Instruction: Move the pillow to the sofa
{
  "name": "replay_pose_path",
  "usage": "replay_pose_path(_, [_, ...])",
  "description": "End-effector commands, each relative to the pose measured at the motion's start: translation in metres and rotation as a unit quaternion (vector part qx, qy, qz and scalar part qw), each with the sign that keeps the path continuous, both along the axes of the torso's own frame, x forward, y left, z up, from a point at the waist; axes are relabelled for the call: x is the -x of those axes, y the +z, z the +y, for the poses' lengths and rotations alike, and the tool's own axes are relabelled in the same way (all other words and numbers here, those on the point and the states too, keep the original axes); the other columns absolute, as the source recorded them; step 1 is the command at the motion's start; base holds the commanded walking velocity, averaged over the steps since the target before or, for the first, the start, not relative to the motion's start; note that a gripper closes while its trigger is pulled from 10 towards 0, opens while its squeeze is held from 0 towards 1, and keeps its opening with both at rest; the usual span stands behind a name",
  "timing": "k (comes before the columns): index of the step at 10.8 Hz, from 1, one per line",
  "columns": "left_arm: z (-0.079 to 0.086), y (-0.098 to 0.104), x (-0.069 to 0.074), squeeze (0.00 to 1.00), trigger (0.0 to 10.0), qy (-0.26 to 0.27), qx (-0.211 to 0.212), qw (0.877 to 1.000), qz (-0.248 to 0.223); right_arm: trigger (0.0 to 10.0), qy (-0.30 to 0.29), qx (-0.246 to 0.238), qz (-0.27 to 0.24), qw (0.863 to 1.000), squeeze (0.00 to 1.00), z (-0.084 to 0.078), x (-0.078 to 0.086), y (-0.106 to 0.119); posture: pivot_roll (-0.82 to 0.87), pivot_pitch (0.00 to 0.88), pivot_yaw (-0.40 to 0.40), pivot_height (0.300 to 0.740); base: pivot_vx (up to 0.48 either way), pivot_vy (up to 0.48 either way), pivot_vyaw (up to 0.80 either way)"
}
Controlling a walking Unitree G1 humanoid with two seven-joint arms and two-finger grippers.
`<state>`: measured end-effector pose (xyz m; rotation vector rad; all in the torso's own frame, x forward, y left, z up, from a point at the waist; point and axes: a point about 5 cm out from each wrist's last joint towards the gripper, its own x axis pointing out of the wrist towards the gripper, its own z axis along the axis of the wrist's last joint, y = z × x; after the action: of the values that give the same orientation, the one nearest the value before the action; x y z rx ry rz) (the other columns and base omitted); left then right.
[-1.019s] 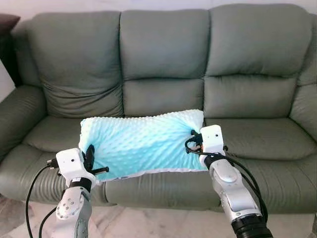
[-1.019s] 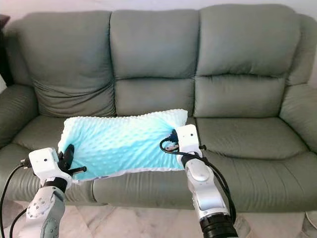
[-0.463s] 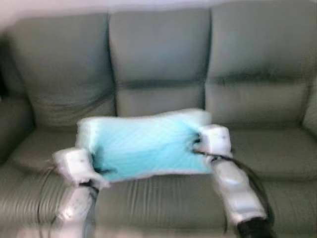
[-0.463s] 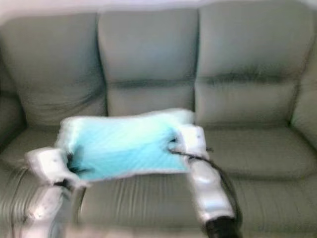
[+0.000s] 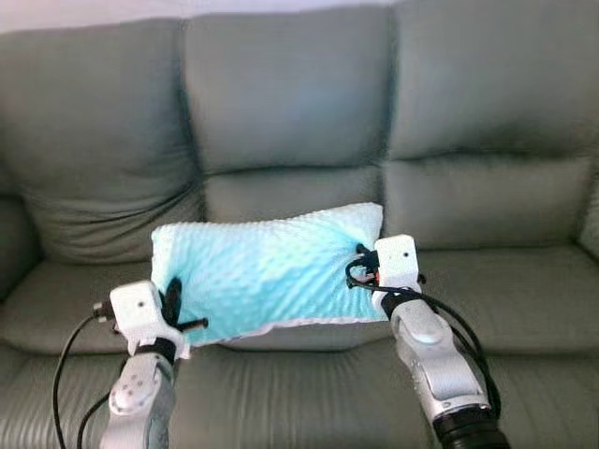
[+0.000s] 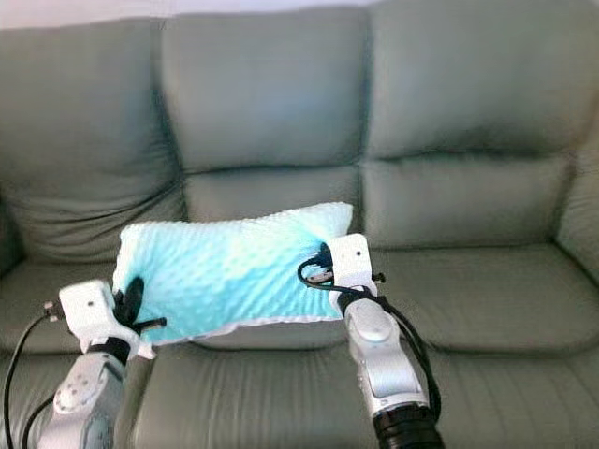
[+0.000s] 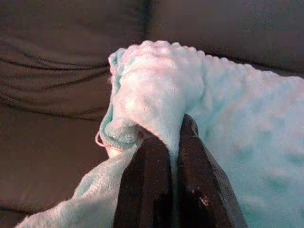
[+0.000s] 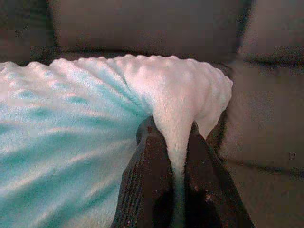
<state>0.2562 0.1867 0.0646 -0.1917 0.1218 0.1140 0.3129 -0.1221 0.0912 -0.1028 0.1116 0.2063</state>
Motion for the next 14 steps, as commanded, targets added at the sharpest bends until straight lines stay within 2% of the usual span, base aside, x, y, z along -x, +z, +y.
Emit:
replay_pose_path(1, [0.008, -0.009, 0.005, 0.0, 10.0, 0.003, -0.017, 1.0, 0.02, 10.0, 0.004, -0.021, 0.021, 1.0, 0.0, 0.001, 0.001, -0.005, -0.12, 0.076, 0.073, 0.74, 0.0, 0.0, 0.0])
replay_pose_path(2, [0.013, -0.021, 0.005, 0.0, 10.0, -0.007, -0.027, 0.999, 0.041, 10.0, 0.028, -0.038, 0.058, 0.997, 0.0, 0.004, 0.005, -0.019, -0.12, 0.08, 0.076, 0.74, 0.0, 0.0, 0.0])
replay_pose_path(3, [0.014, -0.027, 0.005, 0.0, 10.0, -0.016, -0.027, 0.998, 0.053, 10.0, 0.019, -0.039, 0.073, 0.996, 0.0, 0.0, 0.006, -0.025, -0.12, 0.084, 0.079, 0.74, 0.0, 0.0, 0.0])
replay_pose_path(4, [0.009, -0.039, -0.001, 0.0, 10.0, -0.042, -0.036, 0.996, 0.075, 10.0, -0.011, -0.026, 0.098, 0.995, 0.0, -0.013, 0.005, -0.036, -0.13, 0.092, 0.085, 0.74, 0.0, 0.0, 0.0])
replay_pose_path(6, [-0.01, -0.047, -0.013, 0.0, 10.0, -0.098, -0.039, 0.991, 0.083, 10.0, -0.076, -0.022, 0.129, 0.988, 0.0, -0.04, 0.007, -0.049, -0.15, 0.111, 0.103, 0.74, 0.0, 0.0, 0.0])
replay_pose_path(8, [-0.029, -0.049, -0.025, 0.0, 10.0, -0.136, -0.035, 0.986, 0.091, 10.0, -0.119, -0.021, 0.139, 0.983, 0.0, -0.059, 0.012, -0.054, -0.18, 0.136, 0.124, 0.74, 0.0, 0.0, 0.0])
replay_pose_path(9, [-0.033, -0.05, -0.029, 0.0, 10.0, -0.145, -0.056, 0.983, 0.096, 10.0, -0.124, -0.018, 0.137, 0.983, 0.0, -0.062, 0.015, -0.056, -0.18, 0.146, 0.131, 0.74, 0.0, 0.0, 0.0])
replay_pose_path(11, [-0.039, -0.041, -0.047, 0.0, 10.0, -0.141, -0.045, 0.986, 0.079, 10.0, -0.136, -0.017, 0.138, 0.981, 0.0, -0.067, 0.015, -0.059, -0.19, 0.156, 0.141, 0.74, 0.0, 0.0, 0.0])
replay_pose_path(14, [-0.038, -0.047, -0.044, 0.0, 10.0, -0.132, -0.032, 0.987, 0.086, 10.0, -0.136, -0.015, 0.135, 0.981, 0.0, -0.066, 0.016, -0.06, -0.18, 0.165, 0.147, 0.74, 0.0, 0.0, 0.0])
